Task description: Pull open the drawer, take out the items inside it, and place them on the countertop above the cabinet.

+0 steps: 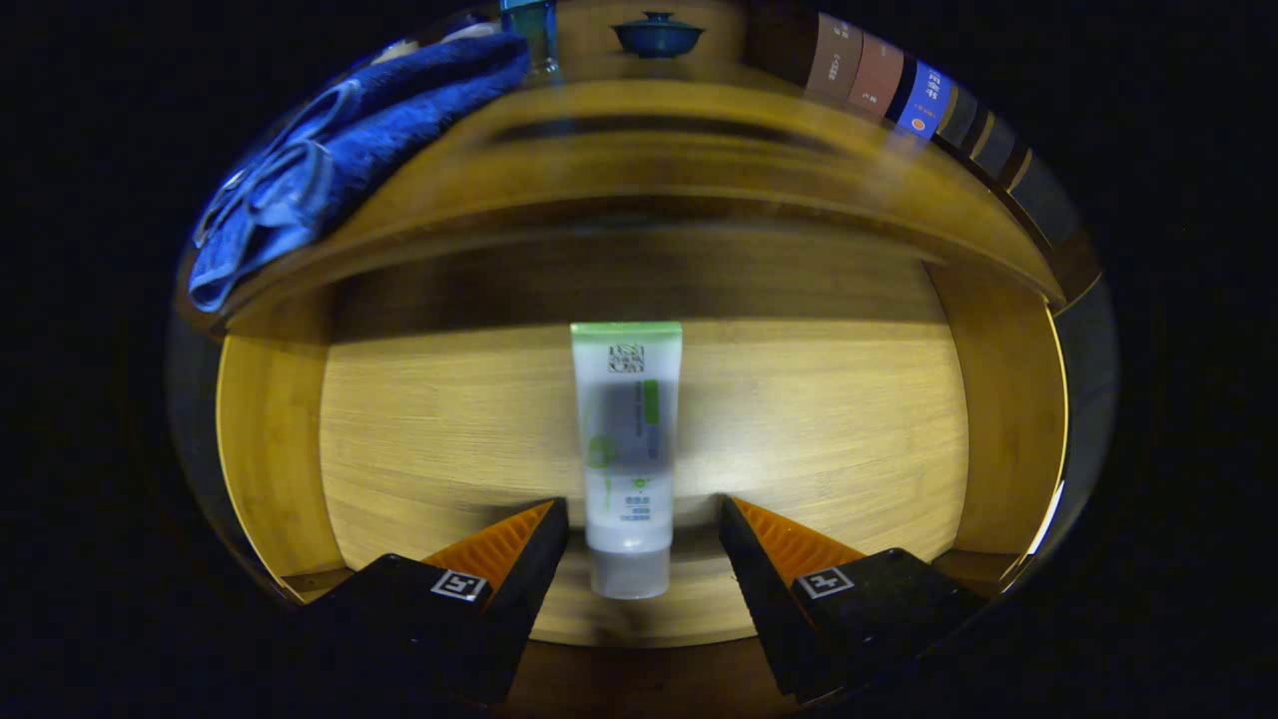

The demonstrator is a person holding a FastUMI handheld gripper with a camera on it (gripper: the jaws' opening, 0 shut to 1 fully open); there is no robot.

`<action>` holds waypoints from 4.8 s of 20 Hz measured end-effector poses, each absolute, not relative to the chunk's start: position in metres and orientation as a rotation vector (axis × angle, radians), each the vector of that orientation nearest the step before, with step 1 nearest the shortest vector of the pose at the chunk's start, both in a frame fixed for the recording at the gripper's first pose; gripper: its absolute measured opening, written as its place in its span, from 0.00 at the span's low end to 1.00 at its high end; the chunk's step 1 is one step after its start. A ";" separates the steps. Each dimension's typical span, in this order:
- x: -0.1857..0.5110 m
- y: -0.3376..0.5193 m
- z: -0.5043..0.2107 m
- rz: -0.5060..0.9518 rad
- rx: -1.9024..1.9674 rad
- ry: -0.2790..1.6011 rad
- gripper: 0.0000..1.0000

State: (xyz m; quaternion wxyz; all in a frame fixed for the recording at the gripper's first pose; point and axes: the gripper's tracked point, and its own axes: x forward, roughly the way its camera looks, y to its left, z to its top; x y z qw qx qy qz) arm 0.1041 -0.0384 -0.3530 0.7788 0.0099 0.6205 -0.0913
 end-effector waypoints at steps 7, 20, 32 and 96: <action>0.109 -0.035 -0.352 -0.173 0.009 1.300 0.51; 0.100 -0.022 -0.292 -0.088 0.081 1.133 0.43; 0.102 -0.028 -0.159 -0.077 0.087 0.828 0.43; -0.045 -0.017 -0.269 -0.148 0.045 0.469 1.00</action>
